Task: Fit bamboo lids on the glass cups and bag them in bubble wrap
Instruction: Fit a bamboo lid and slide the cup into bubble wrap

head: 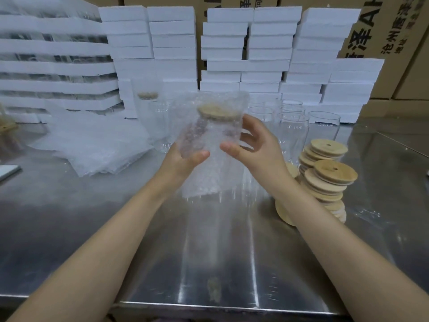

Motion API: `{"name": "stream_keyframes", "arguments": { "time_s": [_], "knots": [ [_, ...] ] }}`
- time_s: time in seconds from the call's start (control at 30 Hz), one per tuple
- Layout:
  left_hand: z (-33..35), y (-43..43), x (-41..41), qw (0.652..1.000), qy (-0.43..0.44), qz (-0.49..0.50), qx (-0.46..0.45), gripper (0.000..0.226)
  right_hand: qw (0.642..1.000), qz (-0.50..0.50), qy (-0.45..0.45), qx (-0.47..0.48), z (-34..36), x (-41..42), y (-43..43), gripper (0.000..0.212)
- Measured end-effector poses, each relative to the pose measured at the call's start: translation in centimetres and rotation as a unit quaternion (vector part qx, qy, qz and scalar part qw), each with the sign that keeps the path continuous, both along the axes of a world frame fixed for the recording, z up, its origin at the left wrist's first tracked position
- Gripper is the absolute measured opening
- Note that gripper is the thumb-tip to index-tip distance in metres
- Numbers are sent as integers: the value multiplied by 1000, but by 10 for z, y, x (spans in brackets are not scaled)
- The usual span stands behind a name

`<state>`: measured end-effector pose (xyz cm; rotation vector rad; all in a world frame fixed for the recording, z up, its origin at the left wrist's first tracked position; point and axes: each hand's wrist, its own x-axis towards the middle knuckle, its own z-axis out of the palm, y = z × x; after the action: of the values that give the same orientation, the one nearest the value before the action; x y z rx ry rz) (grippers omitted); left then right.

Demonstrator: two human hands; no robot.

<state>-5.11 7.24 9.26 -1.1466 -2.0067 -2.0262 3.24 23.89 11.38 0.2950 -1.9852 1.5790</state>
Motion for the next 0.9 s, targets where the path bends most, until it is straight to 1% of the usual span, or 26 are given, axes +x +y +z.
{"name": "stream_keyframes", "arguments": {
  "time_s": [0.03,0.1,0.17,0.2,0.27,0.33,0.4,0.43,0.47,0.5,0.57,0.6,0.63,0.67,0.7,0.73,0.77,0.8,0.83,0.9],
  "knots": [
    [2,1,0,999,-28,-15,20,68,1000,-23,19,-12,-2,-1,-2,57],
    [5,2,-2,995,-56,-50,60,61,999,-38,36,-7,-7,-3,-5,45],
    [9,3,0,991,-82,-79,69,69,999,-42,26,0,-10,-5,-7,40],
    [11,3,0,990,-89,-86,69,68,999,-48,19,-3,-12,-6,-7,39],
    [12,3,0,988,-99,-85,85,56,999,-53,3,10,-16,-8,-6,38],
    [14,2,-1,986,-109,-62,108,45,999,-40,-1,30,-17,-7,-7,44],
    [14,0,-5,982,-122,-56,132,45,999,-19,19,42,-14,-3,-6,65],
    [14,-1,-7,982,-124,-55,134,48,997,-16,32,65,-11,-1,-5,71],
    [13,-1,-7,984,-116,-53,123,54,994,-21,41,104,-7,0,-4,71],
    [12,0,-7,988,-101,-50,106,65,988,-32,45,146,-4,0,-2,64],
    [10,3,-2,994,-77,-44,63,93,978,-64,48,192,0,0,1,42],
    [9,4,0,997,-61,-32,38,94,975,-85,60,196,2,1,1,33],
    [9,5,3,999,-34,-22,9,81,971,-107,85,198,4,1,1,27],
    [9,6,5,1000,-3,-25,-14,61,961,-132,120,209,5,2,2,24],
    [7,8,4,999,20,-40,-22,48,950,-148,155,229,6,3,2,23],
    [6,7,3,998,34,-43,-25,45,938,-155,183,250,7,4,3,24],
    [6,6,2,999,30,-28,-25,50,935,-148,194,256,8,4,4,25],
    [4,6,-1,1000,15,-4,-20,57,942,-137,184,244,10,5,5,26],
    [3,6,-2,1000,1,13,-17,62,957,-120,158,213,12,7,5,29],
    [1,6,-3,999,-13,24,-22,65,980,-80,109,148,17,9,8,37]
  ]
}}
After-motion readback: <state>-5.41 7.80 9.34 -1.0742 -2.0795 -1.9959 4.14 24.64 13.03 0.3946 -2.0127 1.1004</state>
